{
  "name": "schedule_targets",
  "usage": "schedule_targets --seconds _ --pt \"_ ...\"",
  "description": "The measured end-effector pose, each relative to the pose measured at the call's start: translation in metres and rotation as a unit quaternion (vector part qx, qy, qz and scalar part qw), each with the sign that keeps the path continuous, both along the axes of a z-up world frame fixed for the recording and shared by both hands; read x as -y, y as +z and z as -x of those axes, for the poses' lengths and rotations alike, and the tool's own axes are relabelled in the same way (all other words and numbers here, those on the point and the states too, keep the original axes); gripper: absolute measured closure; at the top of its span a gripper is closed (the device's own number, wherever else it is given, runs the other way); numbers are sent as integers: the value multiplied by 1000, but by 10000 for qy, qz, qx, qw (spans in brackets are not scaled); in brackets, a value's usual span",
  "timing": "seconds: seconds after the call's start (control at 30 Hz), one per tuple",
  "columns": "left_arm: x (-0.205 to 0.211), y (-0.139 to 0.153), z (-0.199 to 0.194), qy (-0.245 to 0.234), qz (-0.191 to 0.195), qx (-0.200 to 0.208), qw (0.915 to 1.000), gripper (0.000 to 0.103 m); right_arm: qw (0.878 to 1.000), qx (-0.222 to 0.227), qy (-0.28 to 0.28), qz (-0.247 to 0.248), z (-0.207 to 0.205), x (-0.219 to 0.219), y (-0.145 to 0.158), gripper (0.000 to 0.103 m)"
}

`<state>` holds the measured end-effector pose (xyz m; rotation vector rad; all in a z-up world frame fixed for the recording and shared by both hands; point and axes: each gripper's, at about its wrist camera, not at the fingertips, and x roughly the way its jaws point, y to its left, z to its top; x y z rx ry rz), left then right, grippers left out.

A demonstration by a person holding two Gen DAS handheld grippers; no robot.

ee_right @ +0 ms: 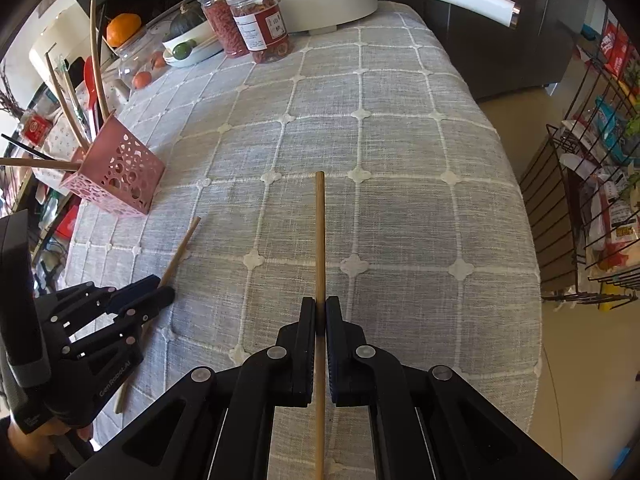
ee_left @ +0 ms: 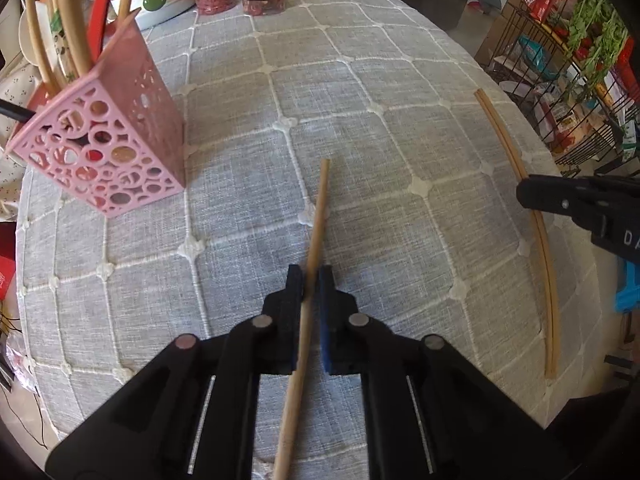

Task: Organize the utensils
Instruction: 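Grasp another wooden chopstick with the right tool while the left tool holds its chopstick, then lift both wooden chopsticks upright and carry them over the pink holder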

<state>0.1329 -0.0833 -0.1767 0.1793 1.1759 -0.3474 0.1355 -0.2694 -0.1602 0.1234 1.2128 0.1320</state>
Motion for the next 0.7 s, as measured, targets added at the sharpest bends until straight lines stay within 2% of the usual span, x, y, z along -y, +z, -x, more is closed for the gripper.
schedule_targets --seconds 0.2,0.43,0.7 --pt "9 11 17 -256 -56 240 9994 96 9997 223 22 56 14 1 16 98" --pt "6 60 60 -638 264 774 9946 96 9978 658 78 -92 30 -4 48 98" --pt "-11 108 99 -855 501 1528 9833 96 9901 1391 172 -20 48 -18 92 98"
